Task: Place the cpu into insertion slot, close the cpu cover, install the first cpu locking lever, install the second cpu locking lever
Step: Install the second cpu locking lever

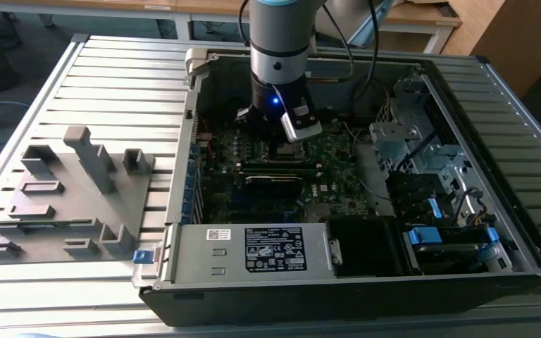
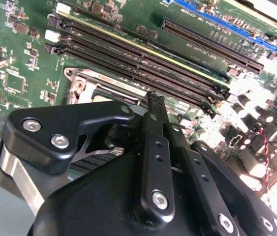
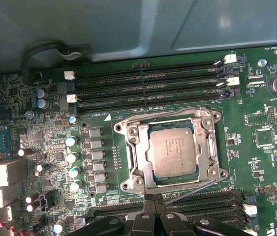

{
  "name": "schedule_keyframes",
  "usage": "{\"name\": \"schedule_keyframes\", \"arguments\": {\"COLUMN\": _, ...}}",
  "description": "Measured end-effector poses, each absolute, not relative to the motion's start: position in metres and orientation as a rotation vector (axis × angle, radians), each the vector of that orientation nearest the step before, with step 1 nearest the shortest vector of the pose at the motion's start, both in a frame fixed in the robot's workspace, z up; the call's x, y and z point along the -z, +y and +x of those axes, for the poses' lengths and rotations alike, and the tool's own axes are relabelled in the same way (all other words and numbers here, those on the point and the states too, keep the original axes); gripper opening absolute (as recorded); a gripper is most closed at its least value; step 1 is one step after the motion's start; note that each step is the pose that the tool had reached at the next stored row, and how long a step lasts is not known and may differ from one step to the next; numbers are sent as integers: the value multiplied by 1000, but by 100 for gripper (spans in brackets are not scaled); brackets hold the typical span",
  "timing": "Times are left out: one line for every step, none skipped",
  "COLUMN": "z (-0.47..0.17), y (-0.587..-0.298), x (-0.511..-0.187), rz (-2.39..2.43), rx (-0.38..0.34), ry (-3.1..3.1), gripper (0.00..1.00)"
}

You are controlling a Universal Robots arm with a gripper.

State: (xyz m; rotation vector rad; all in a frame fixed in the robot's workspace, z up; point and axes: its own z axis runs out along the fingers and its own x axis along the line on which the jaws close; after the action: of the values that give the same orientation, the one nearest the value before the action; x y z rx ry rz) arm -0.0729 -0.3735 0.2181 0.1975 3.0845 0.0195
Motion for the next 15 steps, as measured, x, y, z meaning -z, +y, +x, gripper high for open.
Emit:
{"name": "schedule_keyframes", "arguments": {"z": -73, "y": -374, "x": -218, "rz": 197, "rx": -20, "ry": 3084, "gripper": 11}}
{"name": "schedule_keyframes", "arguments": {"z": -73, "y": -374, "x": -218, "rz": 197, "rx": -20, "ry": 3084, "gripper": 11}}
{"name": "schedule_keyframes", "arguments": {"z": -73, "y": -374, "x": -218, "rz": 194, "rx": -20, "ry": 3085, "gripper": 11}}
{"name": "schedule_keyframes", "arguments": {"z": -73, "y": -374, "x": -218, "rz": 185, "rx": -20, "ry": 3085, "gripper": 11}}
{"name": "schedule_keyframes", "arguments": {"z": -73, "y": -373, "x": -218, "rz": 172, "rx": -21, "ry": 3086, "gripper": 11}}
{"name": "schedule_keyframes", "arguments": {"z": -73, "y": -373, "x": -218, "rz": 161, "rx": -21, "ry": 3087, "gripper": 11}}
{"name": "schedule_keyframes", "arguments": {"z": -73, "y": -373, "x": -218, "rz": 155, "rx": -21, "ry": 3087, "gripper": 11}}
{"name": "schedule_keyframes", "arguments": {"z": -73, "y": -373, "x": -218, "rz": 153, "rx": -21, "ry": 3087, "gripper": 11}}
{"name": "schedule_keyframes", "arguments": {"z": -73, "y": -374, "x": -218, "rz": 151, "rx": -21, "ry": 3087, "gripper": 11}}
{"name": "schedule_keyframes", "arguments": {"z": -73, "y": -374, "x": -218, "rz": 150, "rx": -21, "ry": 3087, "gripper": 11}}
{"name": "schedule_keyframes", "arguments": {"z": -73, "y": -374, "x": -218, "rz": 150, "rx": -21, "ry": 3087, "gripper": 11}}
{"name": "schedule_keyframes", "arguments": {"z": -73, "y": -374, "x": -217, "rz": 150, "rx": -21, "ry": 3087, "gripper": 11}}
{"name": "schedule_keyframes", "arguments": {"z": -73, "y": -374, "x": -217, "rz": 149, "rx": -21, "ry": 3087, "gripper": 11}}
{"name": "schedule_keyframes", "arguments": {"z": -73, "y": -374, "x": -216, "rz": 149, "rx": -21, "ry": 3087, "gripper": 11}}
{"name": "schedule_keyframes", "arguments": {"z": -74, "y": -374, "x": -216, "rz": 149, "rx": -21, "ry": 3087, "gripper": 11}}
